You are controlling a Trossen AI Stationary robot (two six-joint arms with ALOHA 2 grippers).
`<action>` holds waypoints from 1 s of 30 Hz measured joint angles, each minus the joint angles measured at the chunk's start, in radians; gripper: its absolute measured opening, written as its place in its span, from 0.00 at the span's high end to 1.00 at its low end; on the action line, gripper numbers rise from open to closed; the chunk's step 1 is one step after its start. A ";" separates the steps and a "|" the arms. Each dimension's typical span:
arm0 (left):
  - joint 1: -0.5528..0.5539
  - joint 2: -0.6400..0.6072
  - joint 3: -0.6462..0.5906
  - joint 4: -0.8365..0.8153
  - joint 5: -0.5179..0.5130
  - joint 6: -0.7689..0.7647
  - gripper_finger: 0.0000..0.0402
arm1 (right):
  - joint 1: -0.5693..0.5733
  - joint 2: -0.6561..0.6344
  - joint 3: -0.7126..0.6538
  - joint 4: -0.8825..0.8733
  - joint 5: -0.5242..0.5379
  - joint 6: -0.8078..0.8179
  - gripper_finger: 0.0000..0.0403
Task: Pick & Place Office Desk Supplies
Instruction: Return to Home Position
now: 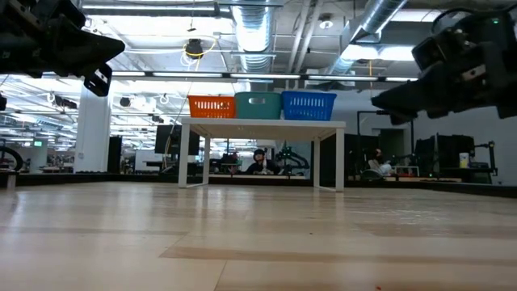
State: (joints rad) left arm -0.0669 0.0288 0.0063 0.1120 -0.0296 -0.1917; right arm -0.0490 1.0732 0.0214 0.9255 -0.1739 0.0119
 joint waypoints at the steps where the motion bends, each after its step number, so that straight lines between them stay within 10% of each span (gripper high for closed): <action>1: 0.000 0.000 0.000 0.000 0.000 0.000 0.99 | 0.000 -0.017 -0.010 -0.013 0.000 0.000 0.80; 30: 0.000 0.000 0.000 0.001 0.000 0.000 0.99 | 0.002 -0.697 -0.015 -0.715 0.045 -0.038 0.80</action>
State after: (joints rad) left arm -0.0669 0.0288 0.0063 0.1127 -0.0296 -0.1921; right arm -0.0471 0.3763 0.0063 0.2108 -0.1291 -0.0265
